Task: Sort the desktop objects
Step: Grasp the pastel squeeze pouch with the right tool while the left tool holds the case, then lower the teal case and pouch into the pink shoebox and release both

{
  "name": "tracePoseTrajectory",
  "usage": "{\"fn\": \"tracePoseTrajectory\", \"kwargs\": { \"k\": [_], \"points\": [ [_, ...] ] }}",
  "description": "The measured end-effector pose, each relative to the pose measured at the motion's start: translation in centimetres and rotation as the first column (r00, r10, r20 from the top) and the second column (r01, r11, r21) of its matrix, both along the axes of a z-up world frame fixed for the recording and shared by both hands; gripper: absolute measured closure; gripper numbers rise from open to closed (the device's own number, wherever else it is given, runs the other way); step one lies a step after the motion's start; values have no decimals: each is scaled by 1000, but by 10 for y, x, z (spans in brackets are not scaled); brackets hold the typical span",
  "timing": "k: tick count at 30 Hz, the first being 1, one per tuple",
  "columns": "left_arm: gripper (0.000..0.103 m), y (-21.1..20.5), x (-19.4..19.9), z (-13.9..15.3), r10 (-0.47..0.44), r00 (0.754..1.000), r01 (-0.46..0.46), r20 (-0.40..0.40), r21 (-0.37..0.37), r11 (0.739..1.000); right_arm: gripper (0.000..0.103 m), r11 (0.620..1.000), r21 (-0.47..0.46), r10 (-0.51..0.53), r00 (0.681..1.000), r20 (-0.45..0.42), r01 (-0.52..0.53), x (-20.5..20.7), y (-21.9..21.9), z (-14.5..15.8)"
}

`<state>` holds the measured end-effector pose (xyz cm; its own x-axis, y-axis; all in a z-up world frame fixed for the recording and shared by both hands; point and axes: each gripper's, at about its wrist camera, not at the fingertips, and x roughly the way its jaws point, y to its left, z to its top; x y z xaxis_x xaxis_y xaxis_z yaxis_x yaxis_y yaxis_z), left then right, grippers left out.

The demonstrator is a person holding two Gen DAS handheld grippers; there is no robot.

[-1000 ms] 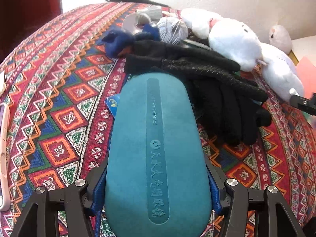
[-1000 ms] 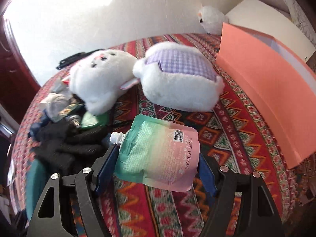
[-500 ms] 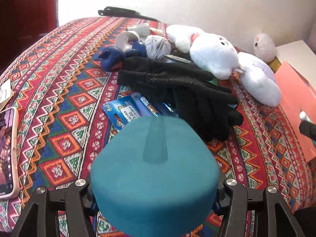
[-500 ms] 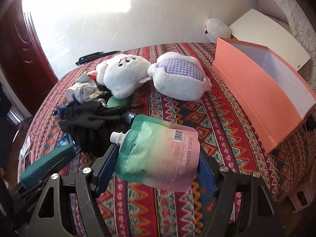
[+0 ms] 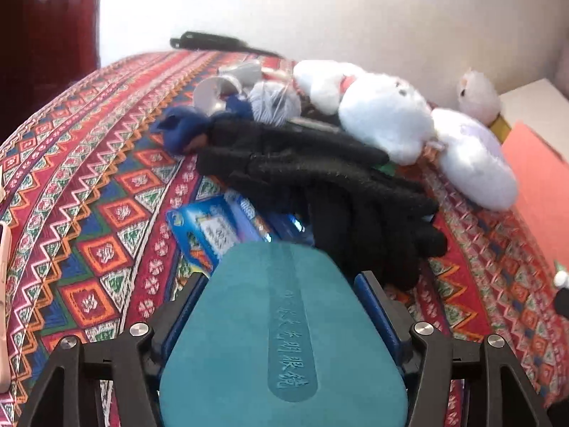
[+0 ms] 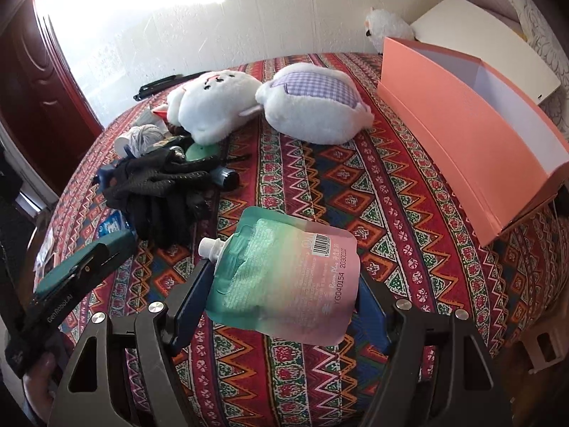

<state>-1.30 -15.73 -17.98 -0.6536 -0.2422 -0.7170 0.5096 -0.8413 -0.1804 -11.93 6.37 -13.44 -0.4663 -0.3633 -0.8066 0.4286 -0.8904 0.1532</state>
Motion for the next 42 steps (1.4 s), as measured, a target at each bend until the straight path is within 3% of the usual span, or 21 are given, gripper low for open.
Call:
{"fn": "tracePoseTrajectory", "kwargs": {
  "k": [4,7,9,11,12,14,15,16,21,27,42],
  "points": [
    [31,5,-3,-30,-60,986,49,153,76,996,25,1000,-5,-5,1000,14,5,-2,2,-3],
    [30,15,-7,-34,-90,975,90,204,8,996,25,1000,-9,-4,1000,22,4,-2,2,-4],
    [25,11,-14,-30,-84,976,81,203,23,996,25,1000,-14,-4,1000,26,4,-2,2,-5],
    [9,3,-19,-30,-57,977,51,207,36,998,25,1000,-21,-3,999,37,3,-2,2,-7],
    [7,0,-21,-33,-37,974,32,223,23,999,25,1000,-23,-1,999,43,2,-2,2,-8],
    [19,0,-25,-39,-41,966,44,257,-9,999,25,1000,-21,3,999,48,-1,-1,2,-10],
    [35,4,-23,-36,-64,968,70,242,-18,997,25,1000,-19,4,999,48,-3,0,2,-10],
    [36,8,-22,-33,-82,969,89,234,-23,996,25,1000,-18,3,999,48,-3,0,3,-11],
    [36,17,-12,-17,-120,977,117,177,27,993,25,1000,-30,-9,999,44,10,-1,10,-8],
    [36,44,-1,26,-185,979,188,88,-24,982,25,999,-41,-6,1000,20,6,6,17,4],
    [36,129,16,83,-387,922,387,3,-56,921,25,996,-66,-58,997,-48,55,42,73,45]
  ]
}}
